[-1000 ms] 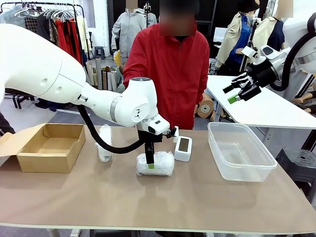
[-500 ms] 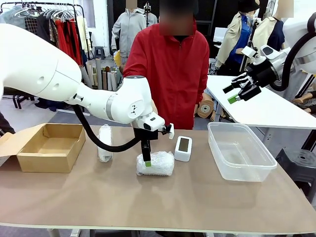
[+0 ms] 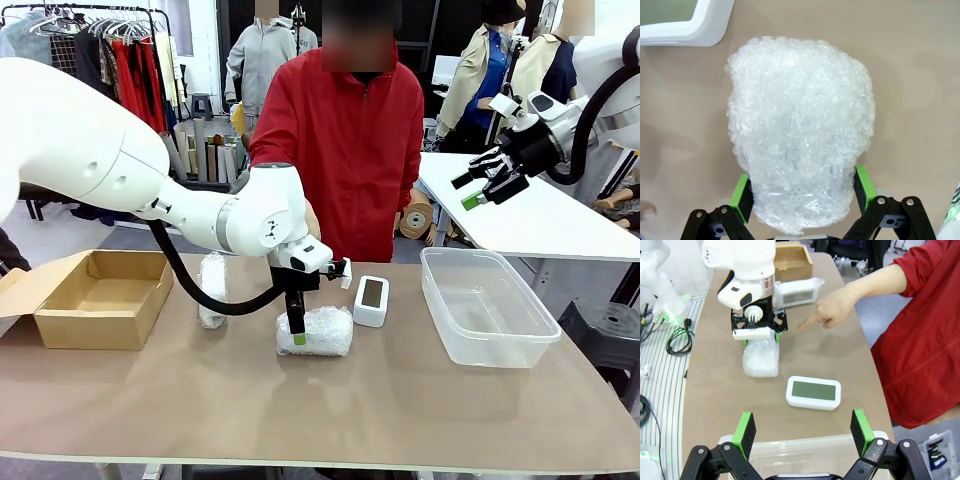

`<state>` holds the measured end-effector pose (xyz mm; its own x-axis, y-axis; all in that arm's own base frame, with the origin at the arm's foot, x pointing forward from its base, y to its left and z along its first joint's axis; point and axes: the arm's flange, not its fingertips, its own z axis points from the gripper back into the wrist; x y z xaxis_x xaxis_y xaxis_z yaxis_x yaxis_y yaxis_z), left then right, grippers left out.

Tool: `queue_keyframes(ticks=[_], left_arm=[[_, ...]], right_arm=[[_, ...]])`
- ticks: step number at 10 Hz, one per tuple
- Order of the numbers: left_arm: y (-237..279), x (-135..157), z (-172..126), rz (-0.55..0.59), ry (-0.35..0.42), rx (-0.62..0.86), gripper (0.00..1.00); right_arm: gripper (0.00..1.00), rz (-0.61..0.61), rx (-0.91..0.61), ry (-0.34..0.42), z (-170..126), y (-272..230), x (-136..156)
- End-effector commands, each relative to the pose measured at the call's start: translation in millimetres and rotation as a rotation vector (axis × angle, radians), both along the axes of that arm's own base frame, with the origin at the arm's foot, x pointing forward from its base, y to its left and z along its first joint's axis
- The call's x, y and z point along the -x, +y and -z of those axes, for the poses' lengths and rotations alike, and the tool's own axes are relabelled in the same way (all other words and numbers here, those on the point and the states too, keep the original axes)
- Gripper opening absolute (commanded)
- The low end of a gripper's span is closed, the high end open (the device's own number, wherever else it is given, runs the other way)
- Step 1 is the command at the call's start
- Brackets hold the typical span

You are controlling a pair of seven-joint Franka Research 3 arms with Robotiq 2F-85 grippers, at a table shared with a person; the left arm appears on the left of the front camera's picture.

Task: Separate and place wrapped and unwrapped clocks.
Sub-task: Pick up the Digital clock indicated by the person.

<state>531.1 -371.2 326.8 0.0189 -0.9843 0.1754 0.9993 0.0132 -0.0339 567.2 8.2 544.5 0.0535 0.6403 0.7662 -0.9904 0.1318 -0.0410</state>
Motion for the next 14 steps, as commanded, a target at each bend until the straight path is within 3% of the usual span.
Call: queue_keyframes(ticks=[1,5,10,14], left_arm=[[0,-3,6,0.018,0.015,0.039,1.00],[-3,-5,11,0.030,0.017,0.062,1.00],[5,-3,4,0.031,0.019,0.065,0.01],[32,21,-48,0.025,0.043,0.183,0.00]], right_arm=[[1.00,0.002,0.001,-0.004,-1,0,0],[1.00,0.002,0.001,-0.004,-1,0,0],[1.00,0.002,0.001,-0.004,-1,0,0],[1.00,0.002,0.001,-0.004,-1,0,0]])
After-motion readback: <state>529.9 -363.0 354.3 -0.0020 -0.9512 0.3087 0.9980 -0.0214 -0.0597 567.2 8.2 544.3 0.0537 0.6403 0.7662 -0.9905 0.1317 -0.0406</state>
